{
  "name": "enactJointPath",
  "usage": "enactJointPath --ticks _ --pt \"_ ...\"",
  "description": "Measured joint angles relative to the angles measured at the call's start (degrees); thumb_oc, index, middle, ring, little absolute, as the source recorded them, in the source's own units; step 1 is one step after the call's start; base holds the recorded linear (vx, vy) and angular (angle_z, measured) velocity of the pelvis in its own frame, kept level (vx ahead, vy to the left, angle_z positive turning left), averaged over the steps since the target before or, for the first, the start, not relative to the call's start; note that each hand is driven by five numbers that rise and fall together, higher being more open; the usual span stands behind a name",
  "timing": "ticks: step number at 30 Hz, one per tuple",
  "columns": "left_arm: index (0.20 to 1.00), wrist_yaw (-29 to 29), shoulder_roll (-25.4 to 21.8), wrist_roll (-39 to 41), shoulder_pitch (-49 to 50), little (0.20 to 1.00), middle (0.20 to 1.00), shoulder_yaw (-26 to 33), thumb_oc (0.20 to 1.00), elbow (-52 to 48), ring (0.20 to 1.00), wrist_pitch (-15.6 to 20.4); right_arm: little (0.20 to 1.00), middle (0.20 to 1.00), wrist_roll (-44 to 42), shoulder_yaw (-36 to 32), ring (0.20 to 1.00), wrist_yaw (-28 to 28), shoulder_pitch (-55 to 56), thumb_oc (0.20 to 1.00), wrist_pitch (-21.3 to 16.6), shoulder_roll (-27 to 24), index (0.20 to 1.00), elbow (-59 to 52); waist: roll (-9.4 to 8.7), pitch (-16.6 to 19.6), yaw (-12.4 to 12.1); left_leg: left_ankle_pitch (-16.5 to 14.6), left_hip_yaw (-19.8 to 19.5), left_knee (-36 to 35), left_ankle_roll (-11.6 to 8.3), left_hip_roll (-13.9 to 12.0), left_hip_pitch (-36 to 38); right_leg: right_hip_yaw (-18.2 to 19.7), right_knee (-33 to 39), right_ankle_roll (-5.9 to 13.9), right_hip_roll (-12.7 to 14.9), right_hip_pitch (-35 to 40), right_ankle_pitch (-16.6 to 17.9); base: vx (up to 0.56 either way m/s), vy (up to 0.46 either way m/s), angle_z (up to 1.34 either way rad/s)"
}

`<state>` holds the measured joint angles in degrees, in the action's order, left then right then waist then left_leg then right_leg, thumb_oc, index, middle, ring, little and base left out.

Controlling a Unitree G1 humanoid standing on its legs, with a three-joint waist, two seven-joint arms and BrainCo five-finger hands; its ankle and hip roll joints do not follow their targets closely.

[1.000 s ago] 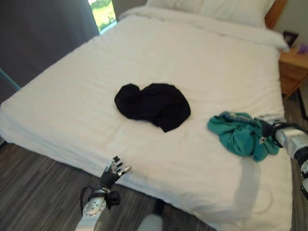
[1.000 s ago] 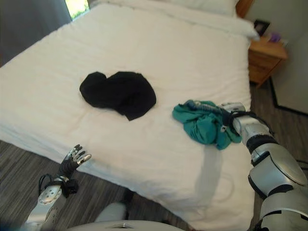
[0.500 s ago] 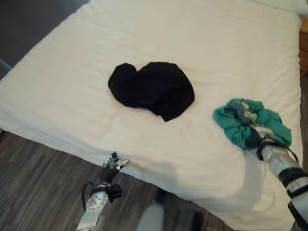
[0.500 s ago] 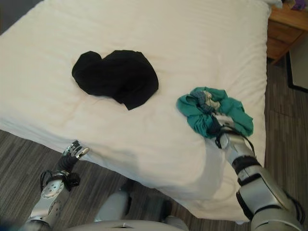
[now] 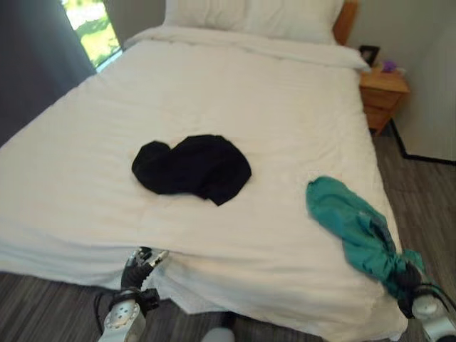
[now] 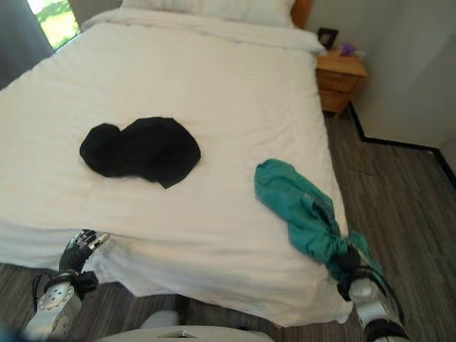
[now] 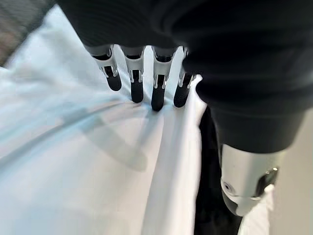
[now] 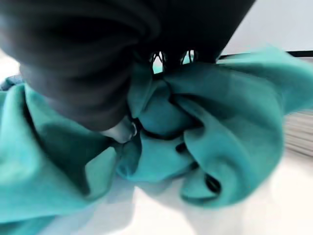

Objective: Pick up bed clothes into laundry basket.

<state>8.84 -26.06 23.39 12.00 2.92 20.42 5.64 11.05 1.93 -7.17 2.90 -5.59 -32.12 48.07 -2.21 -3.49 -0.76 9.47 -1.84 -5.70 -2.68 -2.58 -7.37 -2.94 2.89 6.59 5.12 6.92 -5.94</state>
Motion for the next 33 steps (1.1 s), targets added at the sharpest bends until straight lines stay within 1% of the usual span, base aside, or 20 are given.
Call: enactJointPath --ticks 2,3,4,5,6,7,8,9,10,11,13,15,19,20,22,25,26,29,32,33 --pt "1.0 0.1 -1.7 -1.2 -2.1 1.0 1.0 0.0 1.0 1.2 1.0 -0.4 0.2 0.2 -0.4 1.0 0.2 1.3 3.9 0.2 1.3 0.1 0.2 -2.3 0.89 0.6 1.5 -0.7 1.5 0.0 -0.9 -0.7 -0.2 0.6 0.4 -0.66 -0.4 -0.3 0.6 0.03 0.021 -0.16" --pt "1.0 0.2 -2.8 -2.1 -3.1 1.0 1.0 0.0 1.0 1.9 1.0 -0.5 0.2 0.2 -0.4 1.1 0.2 1.9 5.1 0.2 1.3 0.5 0.2 -3.0 0.64 0.9 2.0 -1.6 2.3 0.1 -2.11 -0.9 -0.6 0.4 0.8 -1.25 -0.1 -0.8 1.0 0.02 0.013 -0.07" --pt "1.0 0.5 -4.4 -2.4 -5.0 1.0 1.0 -0.2 1.0 3.2 1.0 -1.1 0.2 0.2 -0.3 1.5 0.2 2.6 6.8 0.2 1.6 1.3 0.2 -3.5 -0.54 1.1 2.7 -2.0 3.7 0.5 -2.94 -0.4 -0.5 0.4 2.2 -1.68 1.5 -0.7 1.9 0.02 -0.001 -0.09" --pt "1.0 0.4 -7.0 -3.4 -7.0 1.0 1.0 -0.5 1.0 4.4 1.0 -2.1 0.2 0.2 -0.3 1.8 0.2 2.7 7.9 0.2 1.7 2.6 0.2 -4.0 -1.87 1.1 2.8 -0.7 4.5 2.1 -1.06 0.2 -0.4 0.7 2.9 -1.65 2.8 -0.8 2.6 0.01 0.003 -0.21" --pt "1.0 0.6 -9.8 -4.2 -8.8 1.0 1.0 -0.4 1.0 5.2 1.0 -2.4 0.2 0.2 -0.3 2.2 0.2 2.8 8.5 0.2 1.7 3.3 0.2 -4.7 -2.43 1.2 2.6 -0.8 4.6 3.9 -0.66 -0.2 0.3 1.0 2.7 -1.31 3.3 -1.0 2.9 0.02 0.009 -0.25" --pt "1.0 1.0 -13.4 -4.6 -12.4 1.0 1.0 -0.2 1.0 7.0 1.0 -2.0 0.2 0.2 -0.3 3.7 0.2 4.1 9.9 0.2 1.8 2.6 0.2 -5.3 -0.07 1.0 3.6 -3.3 3.3 0.4 -1.81 -1.8 3.6 1.9 2.7 0.7 1.5 -0.6 4.0 0.02 0.012 -0.09" --pt "1.0 1.2 -14.6 -4.6 -15.0 1.0 1.0 0.2 1.0 9.0 1.0 -1.4 0.2 0.2 -0.3 3.7 0.2 4.6 10.0 0.2 2.4 3.6 0.2 -5.0 -0.22 1.0 4.5 -2.4 3.0 0.2 -0.73 -1.1 3.7 1.7 2.7 1.42 2.2 -0.5 4.3 0.02 0.012 -0.05" --pt "1.0 1.4 -15.8 -4.5 -17.3 1.0 1.0 0.2 1.0 10.2 1.0 -0.7 0.2 0.2 -0.3 4.2 0.2 5.1 10.1 0.2 2.4 4.0 0.2 -4.8 -0.19 1.0 5.2 -2.5 3.5 -0.1 -0.65 -0.8 3.9 2.1 2.8 1.63 2.8 -0.6 4.2 0.01 0.009 -0.06" --pt "1.0 1.4 -19.4 -4.5 -25.2 1.0 1.0 -3.0 1.0 16.9 1.0 -0.8 0.2 0.2 -0.3 6.3 0.2 5.4 10.4 0.2 2.4 4.3 0.2 -5.0 -0.15 0.8 5.4 -2.8 4.2 -0.1 -0.64 -0.3 4.2 2.8 3.0 2.15 3.4 -0.8 4.5 0.01 0.007 -0.21" --pt "1.0 1.5 -20.5 -4.5 -28.6 1.0 1.0 -3.8 1.0 19.5 1.0 -0.8 0.2 0.2 -0.3 7.0 0.2 5.8 10.3 0.2 2.4 4.5 0.2 -5.4 -0.37 0.9 5.5 -3.0 4.3 -0.1 -0.89 -0.2 4.2 2.9 3.0 2.38 3.6 -0.8 4.6 0.0 0.013 -0.27" --pt "1.0 1.9 -23.0 -4.3 -35.5 1.0 1.0 -4.1 1.0 21.7 1.0 -0.4 0.2 0.2 -0.3 7.7 0.2 6.6 9.5 0.2 2.3 5.0 0.2 -6.0 0.03 0.7 7.2 -3.3 4.7 -0.2 -0.68 0.1 4.1 3.6 3.0 2.79 4.1 -1.4 4.9 0.0 0.016 -0.17" --pt "1.0 1.2 -25.7 -3.8 -41.7 1.0 1.0 -8.3 1.0 24.4 1.0 -0.4 0.2 0.2 -0.4 7.9 0.2 6.5 9.6 0.2 2.4 5.0 0.2 -6.6 0.61 0.7 8.4 -3.2 5.0 -0.1 -0.7 -0.2 3.0 4.0 3.0 2.7 3.7 -2.7 4.9 0.01 -0.003 -0.07" --pt "1.0 -0.2 -27.1 -3.3 -45.6 1.0 1.0 -11.5 1.0 24.8 1.0 -0.6 0.2 0.2 -1.0 7.7 0.2 6.6 10.3 0.2 2.5 4.4 0.2 -6.6 2.22 0.9 8.7 -2.9 5.6 -0.1 -1.1 -1.3 2.3 4.8 3.0 2.49 2.7 -3.8 5.7 0.03 0.001 -0.13" --pt "1.0 -1.1 -28.2 -3.4 -46.7 1.0 1.0 -14.4 1.0 25.7 1.0 -0.9 0.2 0.2 -1.1 7.9 0.2 6.6 10.5 0.2 2.5 4.0 0.2 -5.8 2.81 1.0 8.8 -2.9 5.8 -0.1 -1.11 -1.6 2.5 4.8 3.0 2.43 2.5 -3.7 5.8 0.04 -0.004 -0.05" --pt "1.0 -2.5 -31.5 -3.9 -49.2 1.0 1.0 -18.4 1.0 25.6 1.0 -1.2 0.2 0.2 -1.2 8.0 0.2 6.8 10.8 0.2 2.5 3.8 0.2 -5.2 2.94 0.9 8.6 -2.9 5.8 -0.1 -1.11 -2.0 2.4 4.7 3.0 2.08 2.0 -3.7 6.0 0.02 -0.002 0.0" --pt "1.0 -3.0 -34.1 -4.5 -53.8 1.0 1.0 -19.2 1.0 25.7 1.0 -1.2 0.2 0.2 -2.3 8.1 0.2 7.0 10.7 0.2 2.7 3.8 0.2 -3.9 2.84 0.8 8.5 -2.6 5.7 -0.1 -1.36 -2.0 2.5 4.4 2.9 1.95 1.8 -3.5 5.9 -0.02 -0.005 0.04" --pt "1.0 -2.9 -34.9 -5.0 -55.8 1.0 1.0 -21.1 1.0 26.7 1.0 -1.1 0.2 0.2 -2.6 8.2 0.2 7.0 10.6 0.2 2.7 3.8 0.2 -3.8 2.85 0.7 8.6 -2.2 5.7 -0.1 -1.11 -1.9 2.4 4.3 2.9 1.95 1.8 -3.8 5.9 -0.06 -0.002 0.05" --pt "1.0 -2.8 -36.4 -9.7 -66.3 1.0 1.0 -27.0 1.0 33.5 1.0 -1.1 0.2 0.2 -3.2 9.2 0.2 7.0 8.1 0.2 2.5 3.7 0.2 -3.3 3.34 -1.2 8.9 -1.5 4.8 -0.1 -1.22 -2.0 0.0 3.5 2.8 1.96 1.7 -5.6 6.1 -0.11 -0.011 0.13" --pt "1.0 -2.7 -35.9 -11.3 -68.5 1.0 1.0 -29.8 1.0 38.5 1.0 -1.2 0.2 0.2 -3.4 10.0 0.2 6.9 6.7 0.2 2.4 3.7 0.2 -3.2 3.2 -2.0 9.5 -1.3 4.8 0.1 -1.18 -2.1 -0.8 3.5 2.8 1.94 1.6 -6.6 6.2 -0.06 -0.003 0.02" --pt "1.0 -2.3 -34.8 -11.4 -71.3 1.0 1.0 -30.1 1.0 43.6 1.0 -1.5 0.2 0.2 -4.4 10.1 0.2 6.8 5.9 0.2 2.2 3.7 0.2 -3.4 3.09 -2.5 9.7 -1.2 4.8 0.0 -1.65 -2.4 -2.7 3.5 2.8 1.93 1.3 -8.3 6.3 -0.08 -0.01 -0.04"
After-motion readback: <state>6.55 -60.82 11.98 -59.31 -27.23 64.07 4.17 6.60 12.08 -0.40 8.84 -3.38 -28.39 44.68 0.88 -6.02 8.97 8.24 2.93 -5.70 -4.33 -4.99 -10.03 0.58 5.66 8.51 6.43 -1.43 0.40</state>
